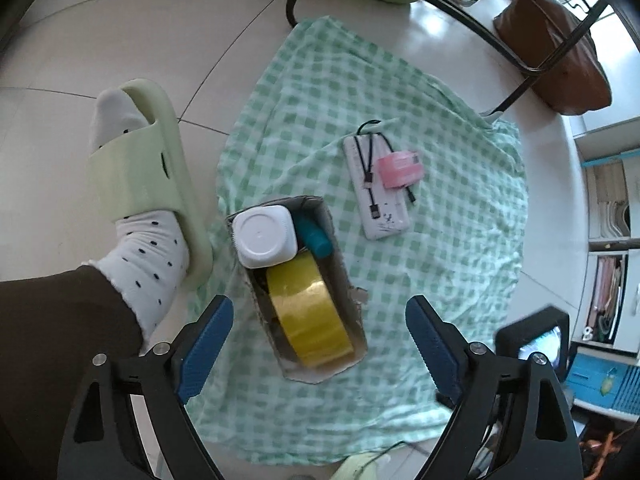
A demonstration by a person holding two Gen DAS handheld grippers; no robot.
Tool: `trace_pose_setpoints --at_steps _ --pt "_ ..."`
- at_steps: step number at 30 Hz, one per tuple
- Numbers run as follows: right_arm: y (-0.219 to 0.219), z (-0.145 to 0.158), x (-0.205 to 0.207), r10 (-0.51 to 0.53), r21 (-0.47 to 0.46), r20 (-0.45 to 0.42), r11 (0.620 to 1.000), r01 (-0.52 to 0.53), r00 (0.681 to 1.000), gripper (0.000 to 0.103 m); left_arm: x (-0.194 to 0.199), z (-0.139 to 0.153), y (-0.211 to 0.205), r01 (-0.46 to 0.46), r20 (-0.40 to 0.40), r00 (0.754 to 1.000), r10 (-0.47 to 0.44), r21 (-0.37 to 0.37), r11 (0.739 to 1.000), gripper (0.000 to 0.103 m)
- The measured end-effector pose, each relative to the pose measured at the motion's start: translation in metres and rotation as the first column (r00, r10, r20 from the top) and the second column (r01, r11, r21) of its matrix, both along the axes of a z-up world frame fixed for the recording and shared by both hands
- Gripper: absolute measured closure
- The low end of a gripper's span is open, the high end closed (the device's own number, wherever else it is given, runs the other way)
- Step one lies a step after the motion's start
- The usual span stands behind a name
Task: Organize rigid objects
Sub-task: 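Grasp the pink packet on the power bank with the right gripper, then lift the pink packet and hand it to the left gripper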
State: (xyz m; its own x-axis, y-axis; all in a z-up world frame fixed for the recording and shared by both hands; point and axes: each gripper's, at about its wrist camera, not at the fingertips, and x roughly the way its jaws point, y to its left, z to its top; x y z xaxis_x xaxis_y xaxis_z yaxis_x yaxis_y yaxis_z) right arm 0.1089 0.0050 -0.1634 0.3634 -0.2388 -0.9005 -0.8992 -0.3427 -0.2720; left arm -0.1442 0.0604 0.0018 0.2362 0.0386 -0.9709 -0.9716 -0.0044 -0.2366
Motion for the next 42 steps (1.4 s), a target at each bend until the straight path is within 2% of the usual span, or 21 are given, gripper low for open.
trace_pose_setpoints --at_steps 3,6,8,9,10,12,13,15,16,20,23,26,27,28,29,30,32,35,38,40,42 --pt "0.008 -0.001 -0.005 0.243 0.003 0.031 0.97 -0.243 0.97 0.0 0.001 0.002 0.002 -0.003 -0.001 1.0 0.003 0.004 1.0 0.015" --pt "0.026 0.005 -0.015 0.433 0.053 -0.03 0.901 -0.431 0.901 0.0 -0.002 0.002 0.002 -0.036 0.016 0.999 0.036 0.008 0.999 0.015" --pt "0.038 0.003 -0.027 0.593 0.096 -0.008 0.802 -0.589 0.805 0.0 -0.007 0.0 -0.001 -0.092 0.038 0.995 0.092 0.004 0.996 0.015" --pt "0.043 -0.001 -0.032 0.66 0.087 0.001 0.749 -0.657 0.751 0.0 -0.01 0.0 -0.005 -0.134 0.063 0.989 0.134 0.001 0.991 0.015" --pt "0.047 -0.007 -0.037 0.729 0.065 0.009 0.683 -0.728 0.684 0.0 -0.012 -0.001 -0.009 -0.167 0.087 0.982 0.167 -0.005 0.986 0.016" --pt "0.057 -0.018 -0.044 0.824 0.044 0.045 0.563 -0.825 0.564 0.0 -0.012 -0.004 -0.014 -0.182 0.11 0.977 0.184 -0.026 0.983 0.015" --pt "0.064 -0.023 -0.049 0.852 0.039 0.054 0.52 -0.853 0.521 0.0 -0.011 -0.006 -0.014 -0.181 0.114 0.976 0.185 -0.042 0.983 0.015" --pt "0.083 -0.034 -0.058 0.876 0.017 0.065 0.478 -0.878 0.478 0.0 -0.011 -0.009 -0.011 -0.189 0.134 0.972 0.195 -0.058 0.98 0.015" --pt "0.094 -0.04 -0.064 0.879 0.007 0.059 0.473 -0.881 0.473 0.0 -0.011 -0.009 -0.009 -0.192 0.136 0.971 0.198 -0.056 0.98 0.015" --pt "0.128 -0.048 -0.089 0.881 0.072 -0.105 0.469 -0.881 0.461 0.011 -0.012 -0.006 -0.002 -0.179 0.108 0.978 0.181 -0.03 0.983 0.015" --pt "0.157 -0.059 -0.106 0.846 0.082 -0.182 0.52 -0.85 0.501 0.012 -0.011 -0.008 -0.001 -0.203 0.098 0.973 0.208 -0.061 0.977 0.015" --pt "0.174 -0.07 -0.113 0.84 0.072 -0.208 0.525 -0.848 0.502 0.005 -0.003 -0.017 0.001 -0.18 0.139 0.971 0.195 -0.117 0.977 0.015" --pt "0.184 -0.071 -0.113 0.809 0.067 -0.255 0.562 -0.825 0.53 0.006 -0.002 -0.019 0.001 -0.17 0.134 0.973 0.186 -0.121 0.978 0.015" --pt "0.191 -0.072 -0.113 0.771 0.049 -0.294 0.603 -0.796 0.565 0.012 -0.002 -0.021 0.001 -0.167 0.124 0.975 0.182 -0.123 0.978 0.015" --pt "0.201 -0.073 -0.11 0.69 0.008 -0.373 0.671 -0.742 0.62 0.019 -0.003 -0.022 0.001 -0.169 0.119 0.976 0.184 -0.126 0.977 0.015" --pt "0.209 -0.072 -0.106 0.608 -0.028 -0.444 0.725 -0.688 0.658 0.039 -0.004 -0.022 0.002 -0.174 0.119 0.975 0.19 -0.129 0.976 0.015" --pt "0.215 -0.071 -0.1 0.56 -0.036 -0.43 0.773 -0.633 0.708 0.045 -0.005 -0.021 0.005 -0.182 0.118 0.973 0.197 -0.126 0.975 0.015" --pt "0.205 -0.056 -0.089 0.516 -0.011 -0.424 0.819 -0.573 0.745 0.05 -0.003 -0.016 0.008 -0.154 0.086 0.983 0.162 -0.093 0.984 0.015" --pt "0.184 -0.027 -0.066 0.381 0.034 -0.455 0.911 -0.412 0.805 0.053 0.001 -0.012 0.006 -0.125 0.069 0.989 0.131 -0.087 0.988 0.015" --pt "0.163 -0.001 -0.048 0.278 0.075 -0.493 0.958 -0.278 0.825 0.055 -0.002 -0.008 0.005 -0.135 0.087 0.986 0.143 -0.085 0.987 0.015" --pt "0.138 0.026 -0.03 0.156 0.088 -0.574 0.988 -0.129 0.804 0.055 -0.003 -0.004 0.004 -0.129 0.133 0.981 0.143 -0.108 0.986 0.015"
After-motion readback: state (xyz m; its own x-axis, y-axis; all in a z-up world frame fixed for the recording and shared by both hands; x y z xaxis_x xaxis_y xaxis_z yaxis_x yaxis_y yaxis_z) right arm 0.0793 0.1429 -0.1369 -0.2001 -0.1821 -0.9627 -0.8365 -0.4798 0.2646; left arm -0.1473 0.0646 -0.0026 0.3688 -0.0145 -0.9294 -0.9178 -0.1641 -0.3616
